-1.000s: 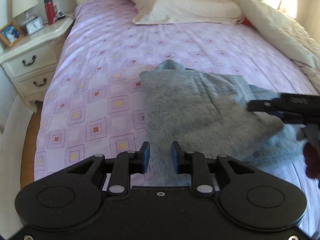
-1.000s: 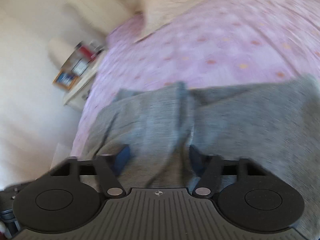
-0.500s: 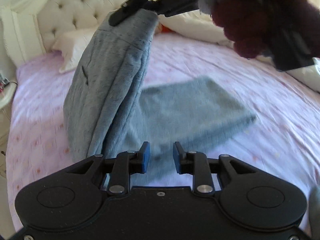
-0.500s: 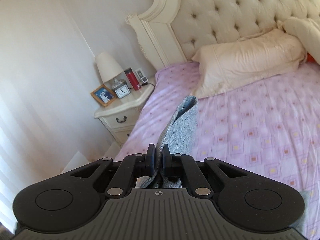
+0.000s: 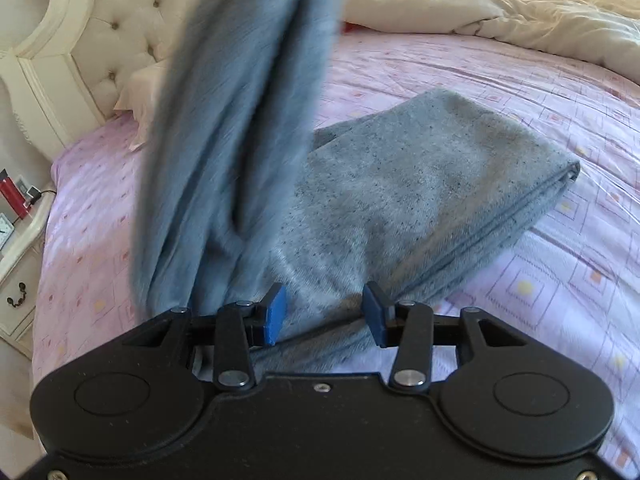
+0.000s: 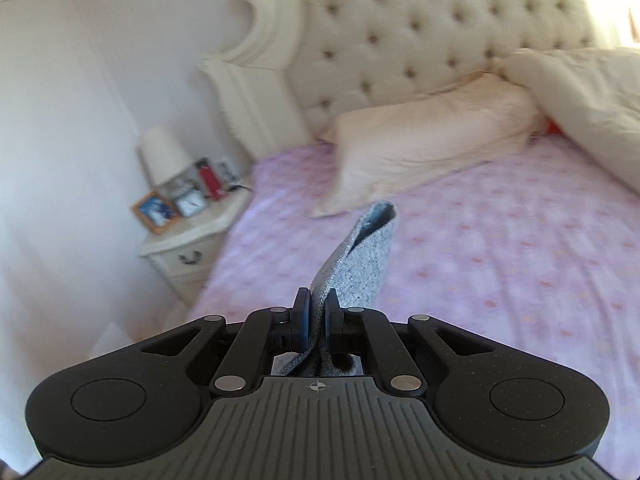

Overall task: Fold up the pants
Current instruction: 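Grasp the grey trousers edge with the right tool and fold it over the stack, then lay the folded edge down and open the right tool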

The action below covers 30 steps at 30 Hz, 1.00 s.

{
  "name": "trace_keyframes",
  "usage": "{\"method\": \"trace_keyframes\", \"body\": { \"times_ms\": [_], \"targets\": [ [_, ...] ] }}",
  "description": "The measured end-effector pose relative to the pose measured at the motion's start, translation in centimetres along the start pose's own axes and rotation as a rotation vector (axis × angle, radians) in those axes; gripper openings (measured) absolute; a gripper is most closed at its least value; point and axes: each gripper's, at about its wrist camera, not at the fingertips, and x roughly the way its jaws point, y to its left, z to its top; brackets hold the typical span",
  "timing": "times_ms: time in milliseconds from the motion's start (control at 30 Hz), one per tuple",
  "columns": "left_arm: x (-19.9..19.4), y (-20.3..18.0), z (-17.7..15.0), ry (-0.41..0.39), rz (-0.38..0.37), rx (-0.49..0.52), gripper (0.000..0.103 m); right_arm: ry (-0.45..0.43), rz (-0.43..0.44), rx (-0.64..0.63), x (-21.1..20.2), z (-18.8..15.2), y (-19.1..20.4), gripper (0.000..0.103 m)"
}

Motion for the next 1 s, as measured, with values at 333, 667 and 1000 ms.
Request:
{"method": "trace_keyframes", "body": {
  "times_ms": [333,667,1000],
  "targets": [
    [-0.7,0.9,-0.8,0.044,-0.044,-0.043,0.053,0.223,-0.249,0.097,4.2,-8.7,-6.4,0.007],
    [-5.5,4.1,-0.3,-0.021,-0.186,-0.185,0.051,0.224,-0.259,0.003,5.4,-9.2,-5.4,0.007],
    [0.2,8.6,5.3,0.046,-0.145,-0.420,0.052,0.203,-0.262,-0.032,4.6,-10.1,-5.7,0.007]
  ]
}}
